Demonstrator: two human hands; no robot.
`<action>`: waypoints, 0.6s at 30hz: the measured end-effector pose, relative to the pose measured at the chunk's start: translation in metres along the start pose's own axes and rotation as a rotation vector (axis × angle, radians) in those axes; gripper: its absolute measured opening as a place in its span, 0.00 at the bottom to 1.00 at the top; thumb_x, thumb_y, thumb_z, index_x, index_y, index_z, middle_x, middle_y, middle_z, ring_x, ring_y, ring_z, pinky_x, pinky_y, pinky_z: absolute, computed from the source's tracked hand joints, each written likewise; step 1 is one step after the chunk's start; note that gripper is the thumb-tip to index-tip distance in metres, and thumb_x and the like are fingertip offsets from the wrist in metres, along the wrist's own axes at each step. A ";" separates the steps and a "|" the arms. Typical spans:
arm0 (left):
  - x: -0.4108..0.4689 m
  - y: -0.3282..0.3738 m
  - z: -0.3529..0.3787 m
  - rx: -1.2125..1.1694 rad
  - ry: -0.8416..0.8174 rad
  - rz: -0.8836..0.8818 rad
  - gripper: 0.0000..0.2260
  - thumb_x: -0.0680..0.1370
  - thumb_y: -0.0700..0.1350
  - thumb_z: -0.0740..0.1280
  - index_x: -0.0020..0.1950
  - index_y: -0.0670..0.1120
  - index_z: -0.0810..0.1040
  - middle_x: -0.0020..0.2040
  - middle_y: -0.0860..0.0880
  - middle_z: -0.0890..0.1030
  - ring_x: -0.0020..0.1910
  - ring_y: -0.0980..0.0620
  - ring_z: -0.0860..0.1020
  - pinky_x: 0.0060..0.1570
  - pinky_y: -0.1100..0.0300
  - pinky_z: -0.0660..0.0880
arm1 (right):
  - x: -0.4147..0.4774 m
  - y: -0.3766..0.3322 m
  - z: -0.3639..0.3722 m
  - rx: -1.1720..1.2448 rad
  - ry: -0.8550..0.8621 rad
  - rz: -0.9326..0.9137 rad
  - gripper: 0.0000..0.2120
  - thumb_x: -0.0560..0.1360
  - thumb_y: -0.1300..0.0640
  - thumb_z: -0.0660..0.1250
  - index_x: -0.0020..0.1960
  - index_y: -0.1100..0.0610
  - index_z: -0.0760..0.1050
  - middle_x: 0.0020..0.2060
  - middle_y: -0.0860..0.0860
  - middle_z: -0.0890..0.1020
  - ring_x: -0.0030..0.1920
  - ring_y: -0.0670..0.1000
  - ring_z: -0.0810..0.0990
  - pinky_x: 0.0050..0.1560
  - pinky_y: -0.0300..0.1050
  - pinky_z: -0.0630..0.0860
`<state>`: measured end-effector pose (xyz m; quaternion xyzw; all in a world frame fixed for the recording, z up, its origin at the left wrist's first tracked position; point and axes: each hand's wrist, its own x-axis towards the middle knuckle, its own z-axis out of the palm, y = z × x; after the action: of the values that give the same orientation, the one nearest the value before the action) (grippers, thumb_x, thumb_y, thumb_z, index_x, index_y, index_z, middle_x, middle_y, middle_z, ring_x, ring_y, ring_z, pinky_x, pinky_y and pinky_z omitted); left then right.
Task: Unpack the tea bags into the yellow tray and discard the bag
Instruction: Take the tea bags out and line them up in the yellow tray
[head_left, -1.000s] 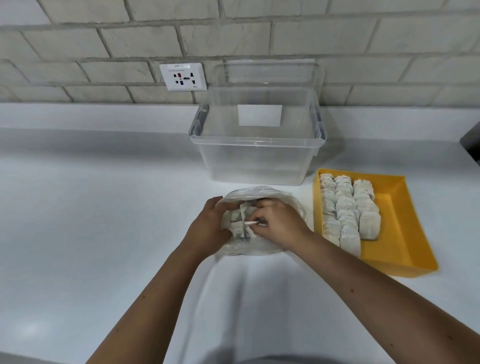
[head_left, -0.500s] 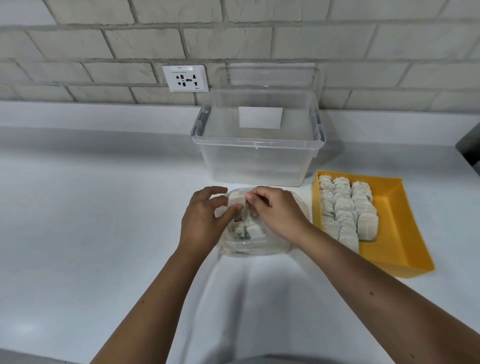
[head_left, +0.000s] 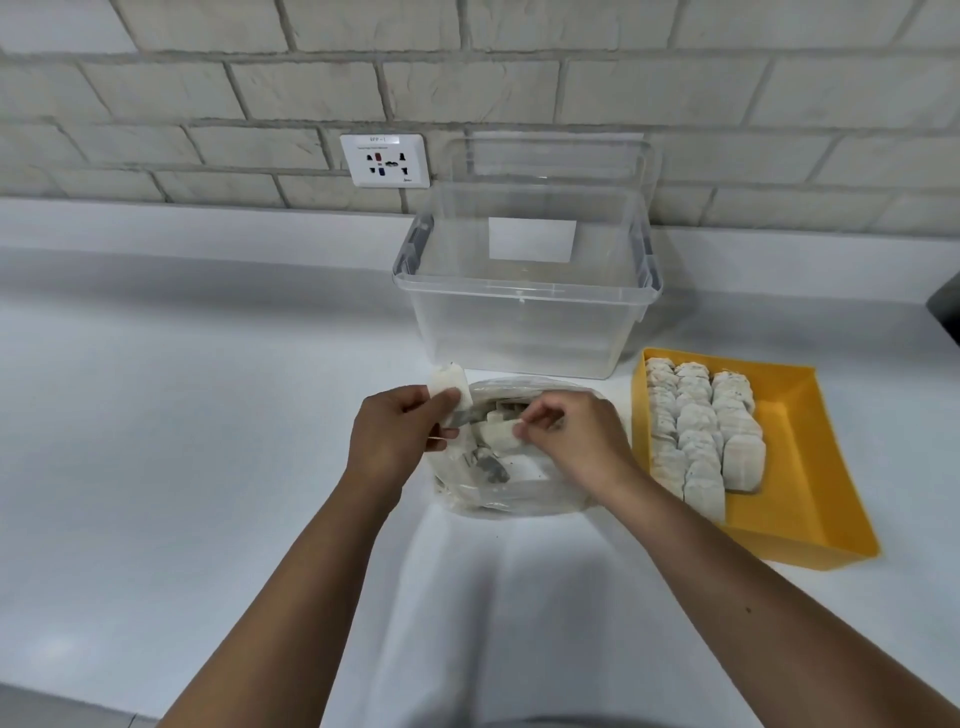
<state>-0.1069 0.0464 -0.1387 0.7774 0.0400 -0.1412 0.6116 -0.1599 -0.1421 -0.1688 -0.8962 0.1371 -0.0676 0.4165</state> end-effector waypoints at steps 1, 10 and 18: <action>0.000 0.001 0.000 0.006 -0.017 -0.025 0.11 0.77 0.44 0.71 0.46 0.35 0.83 0.44 0.36 0.84 0.40 0.45 0.86 0.42 0.56 0.82 | -0.001 -0.001 -0.008 0.056 0.047 -0.007 0.04 0.69 0.53 0.77 0.40 0.50 0.83 0.33 0.41 0.82 0.34 0.39 0.78 0.38 0.30 0.71; -0.007 0.006 0.024 0.035 -0.211 -0.166 0.10 0.80 0.41 0.66 0.41 0.39 0.81 0.32 0.47 0.80 0.37 0.44 0.86 0.34 0.61 0.81 | -0.023 -0.010 -0.016 0.022 0.251 -0.437 0.05 0.70 0.62 0.74 0.38 0.57 0.79 0.38 0.46 0.80 0.36 0.45 0.79 0.38 0.42 0.78; -0.007 0.005 0.026 -0.101 -0.221 -0.222 0.18 0.82 0.51 0.63 0.44 0.38 0.82 0.37 0.43 0.85 0.44 0.42 0.86 0.46 0.54 0.84 | -0.025 -0.002 0.002 -0.061 0.111 -0.500 0.02 0.72 0.61 0.73 0.42 0.56 0.81 0.43 0.45 0.81 0.43 0.44 0.79 0.43 0.42 0.77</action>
<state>-0.1170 0.0215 -0.1379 0.7161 0.0651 -0.2905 0.6313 -0.1827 -0.1318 -0.1683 -0.9094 -0.0641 -0.2132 0.3513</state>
